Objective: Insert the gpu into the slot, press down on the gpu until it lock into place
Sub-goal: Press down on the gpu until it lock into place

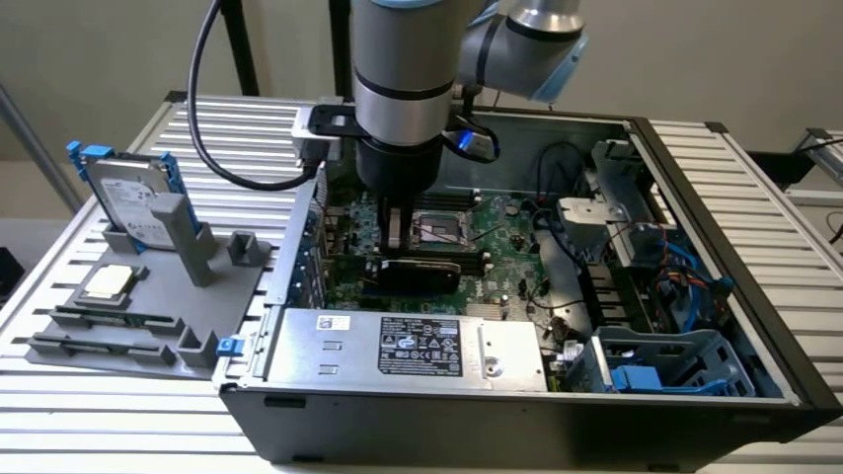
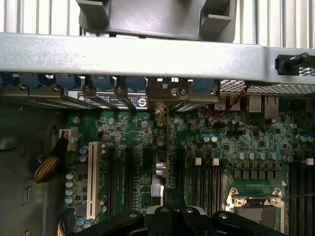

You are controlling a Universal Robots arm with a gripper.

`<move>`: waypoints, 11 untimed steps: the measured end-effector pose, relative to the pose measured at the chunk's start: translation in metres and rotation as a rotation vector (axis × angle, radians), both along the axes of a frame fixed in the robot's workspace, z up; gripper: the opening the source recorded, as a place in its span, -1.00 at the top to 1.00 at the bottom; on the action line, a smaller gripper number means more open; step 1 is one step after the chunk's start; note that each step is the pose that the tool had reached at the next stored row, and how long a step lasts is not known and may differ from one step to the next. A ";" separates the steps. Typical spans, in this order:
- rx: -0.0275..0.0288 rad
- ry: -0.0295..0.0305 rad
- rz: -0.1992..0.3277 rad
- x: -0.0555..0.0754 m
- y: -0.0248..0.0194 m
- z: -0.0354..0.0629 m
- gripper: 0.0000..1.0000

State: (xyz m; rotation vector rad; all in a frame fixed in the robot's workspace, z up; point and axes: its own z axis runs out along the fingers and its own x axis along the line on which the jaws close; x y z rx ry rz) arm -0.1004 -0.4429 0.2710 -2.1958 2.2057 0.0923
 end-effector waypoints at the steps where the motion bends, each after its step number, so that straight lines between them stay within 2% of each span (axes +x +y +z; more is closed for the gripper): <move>1: -0.0003 0.0002 0.000 0.000 0.0001 -0.0007 0.79; 7: -0.0007 0.0016 0.000 0.000 0.0002 -0.0044 0.79; 9: 0.0005 0.0072 0.000 0.000 0.0003 -0.0040 0.79; 11: 0.0020 0.0106 0.000 0.000 0.0005 0.0024 0.79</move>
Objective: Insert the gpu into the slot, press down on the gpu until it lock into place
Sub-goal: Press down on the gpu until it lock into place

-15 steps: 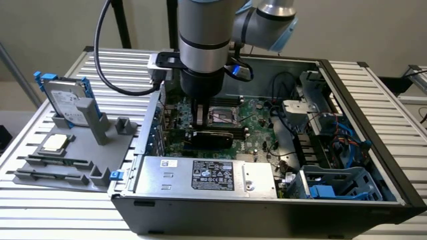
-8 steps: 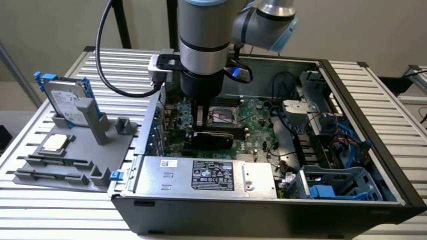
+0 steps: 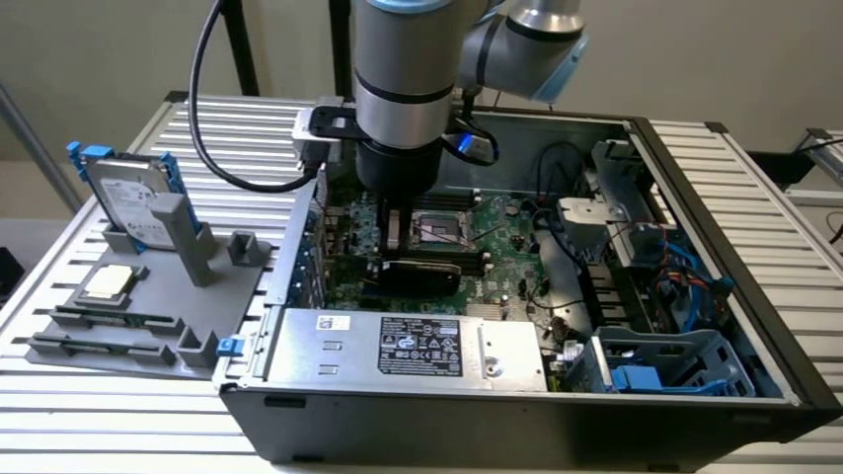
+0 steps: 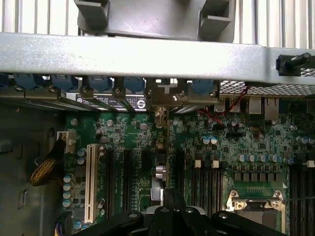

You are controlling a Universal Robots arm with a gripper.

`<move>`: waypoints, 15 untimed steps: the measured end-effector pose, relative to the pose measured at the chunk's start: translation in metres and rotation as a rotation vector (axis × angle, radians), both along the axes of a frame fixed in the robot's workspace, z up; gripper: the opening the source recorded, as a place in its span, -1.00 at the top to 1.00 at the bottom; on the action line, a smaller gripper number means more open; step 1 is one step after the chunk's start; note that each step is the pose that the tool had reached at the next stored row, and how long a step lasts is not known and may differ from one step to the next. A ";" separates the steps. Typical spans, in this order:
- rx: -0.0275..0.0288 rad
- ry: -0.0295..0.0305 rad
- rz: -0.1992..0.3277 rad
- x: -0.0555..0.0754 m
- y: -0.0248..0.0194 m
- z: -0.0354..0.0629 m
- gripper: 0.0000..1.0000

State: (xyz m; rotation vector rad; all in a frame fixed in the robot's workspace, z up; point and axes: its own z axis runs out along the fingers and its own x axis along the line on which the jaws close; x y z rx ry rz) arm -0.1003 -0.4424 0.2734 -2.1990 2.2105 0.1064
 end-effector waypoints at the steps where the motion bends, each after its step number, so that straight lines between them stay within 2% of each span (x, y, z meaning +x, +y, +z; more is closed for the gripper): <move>1: -0.0020 0.0010 0.000 0.000 -0.0001 0.0046 0.79; 4: -0.0019 0.0031 0.000 -0.001 -0.0002 0.0109 0.79; 9: -0.0022 0.0214 0.000 -0.010 -0.0002 0.0120 0.79; 12: -0.0020 0.0414 0.001 -0.016 -0.0002 0.0120 0.79; 15: -0.0024 0.0661 0.001 -0.021 -0.0003 0.0122 0.79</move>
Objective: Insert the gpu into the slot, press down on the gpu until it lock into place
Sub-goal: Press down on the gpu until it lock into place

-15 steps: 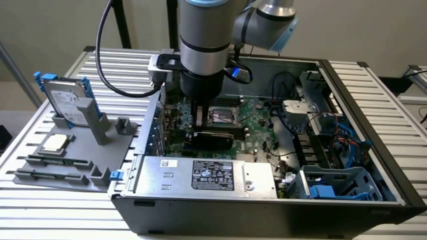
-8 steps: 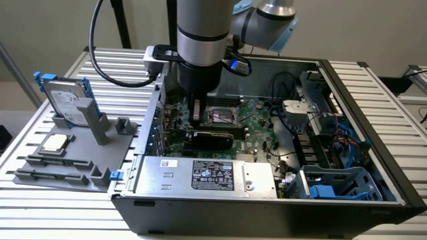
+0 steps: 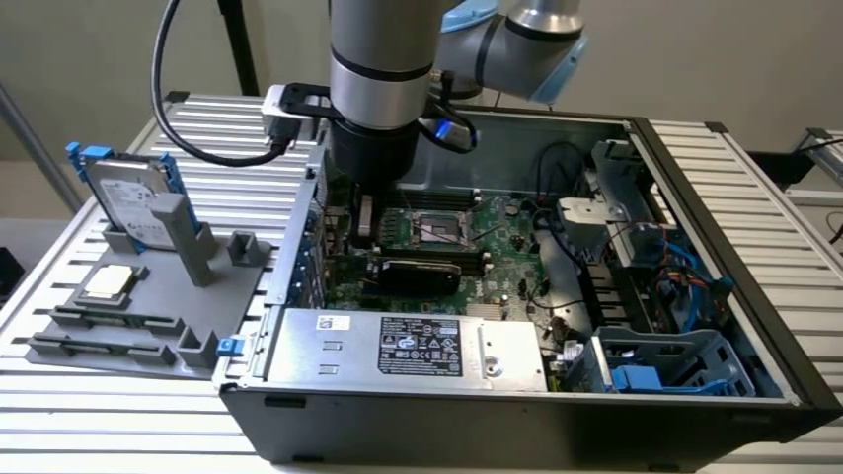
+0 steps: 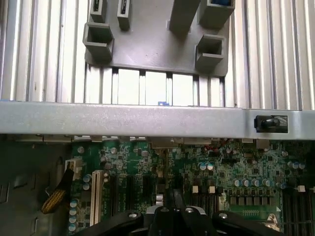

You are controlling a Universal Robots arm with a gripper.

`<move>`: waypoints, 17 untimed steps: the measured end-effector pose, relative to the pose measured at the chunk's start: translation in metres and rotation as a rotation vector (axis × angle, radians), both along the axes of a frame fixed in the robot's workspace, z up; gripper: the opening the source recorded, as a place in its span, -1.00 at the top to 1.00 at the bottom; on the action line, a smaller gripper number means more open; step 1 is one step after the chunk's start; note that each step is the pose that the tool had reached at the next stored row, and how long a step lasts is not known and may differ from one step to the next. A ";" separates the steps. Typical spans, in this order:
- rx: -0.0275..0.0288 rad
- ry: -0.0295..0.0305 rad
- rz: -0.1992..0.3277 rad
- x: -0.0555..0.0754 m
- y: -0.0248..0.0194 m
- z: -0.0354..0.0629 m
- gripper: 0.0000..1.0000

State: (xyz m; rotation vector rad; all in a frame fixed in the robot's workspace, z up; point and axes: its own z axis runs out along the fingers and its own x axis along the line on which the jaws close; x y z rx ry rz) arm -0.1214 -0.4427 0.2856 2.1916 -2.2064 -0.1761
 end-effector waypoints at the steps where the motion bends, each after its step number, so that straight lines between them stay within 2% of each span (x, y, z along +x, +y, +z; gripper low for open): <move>1: 0.0002 0.0096 0.000 -0.001 0.0000 -0.0001 0.79; 6: -0.0019 0.0587 0.002 -0.006 0.0001 0.0000 0.79; 8: -0.0065 0.0801 0.002 -0.006 0.0001 0.0000 0.79; 11: -0.0185 0.1045 0.001 -0.006 0.0000 -0.0001 0.79; 14: -0.0305 0.1226 0.001 -0.006 0.0000 0.0011 0.79; 17: -0.0399 0.1319 0.000 -0.006 -0.0001 0.0050 0.79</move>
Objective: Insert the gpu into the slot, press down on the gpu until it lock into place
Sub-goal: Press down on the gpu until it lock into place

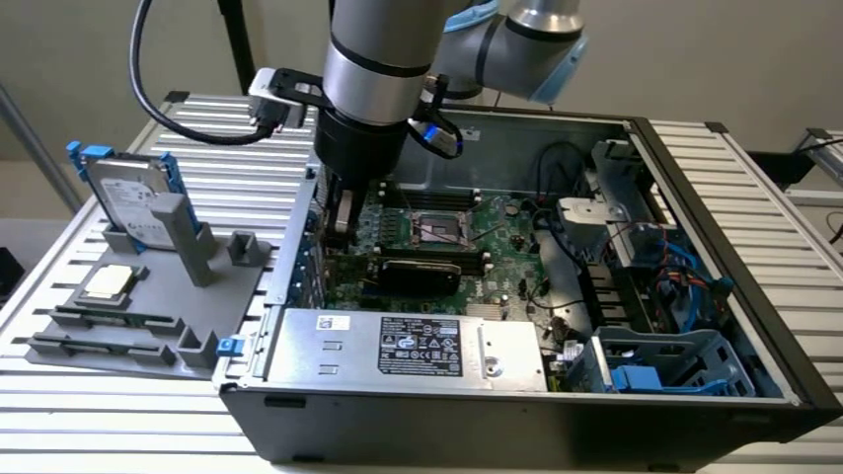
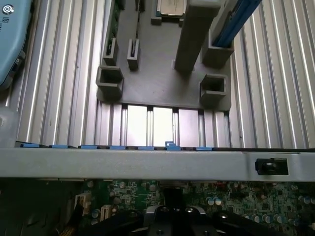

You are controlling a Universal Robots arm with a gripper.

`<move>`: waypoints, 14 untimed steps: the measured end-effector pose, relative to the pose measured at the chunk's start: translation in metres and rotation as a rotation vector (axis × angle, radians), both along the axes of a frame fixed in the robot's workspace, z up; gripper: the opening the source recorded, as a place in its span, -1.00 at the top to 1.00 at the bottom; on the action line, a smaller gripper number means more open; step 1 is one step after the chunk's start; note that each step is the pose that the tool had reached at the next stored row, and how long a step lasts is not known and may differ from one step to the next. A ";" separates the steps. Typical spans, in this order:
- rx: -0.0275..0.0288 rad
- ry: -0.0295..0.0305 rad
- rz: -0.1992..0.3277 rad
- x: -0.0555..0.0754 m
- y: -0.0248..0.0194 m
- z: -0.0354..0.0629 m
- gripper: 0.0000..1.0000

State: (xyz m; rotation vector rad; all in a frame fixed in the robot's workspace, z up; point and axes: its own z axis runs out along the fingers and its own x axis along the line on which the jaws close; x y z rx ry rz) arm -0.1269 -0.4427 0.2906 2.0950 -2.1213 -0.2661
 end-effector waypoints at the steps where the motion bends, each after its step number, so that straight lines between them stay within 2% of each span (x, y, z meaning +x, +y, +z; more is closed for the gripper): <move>1: -0.0028 0.0024 0.000 0.000 0.0000 0.0016 0.79; 3: -0.0113 0.0091 0.000 0.001 0.0000 0.0034 0.79; 4: -0.0196 0.0146 0.000 0.001 0.0000 0.0035 0.79; 6: -0.0429 0.0253 0.000 0.001 0.0000 0.0035 0.79; 7: -0.0542 0.0288 0.000 0.002 0.0000 0.0037 0.79; 8: -0.0619 0.0312 0.000 0.002 0.0000 0.0039 0.79; 10: -0.0709 0.0344 0.000 0.004 0.0002 0.0055 0.79; 14: -0.0781 0.0355 0.000 0.009 0.0003 0.0088 0.79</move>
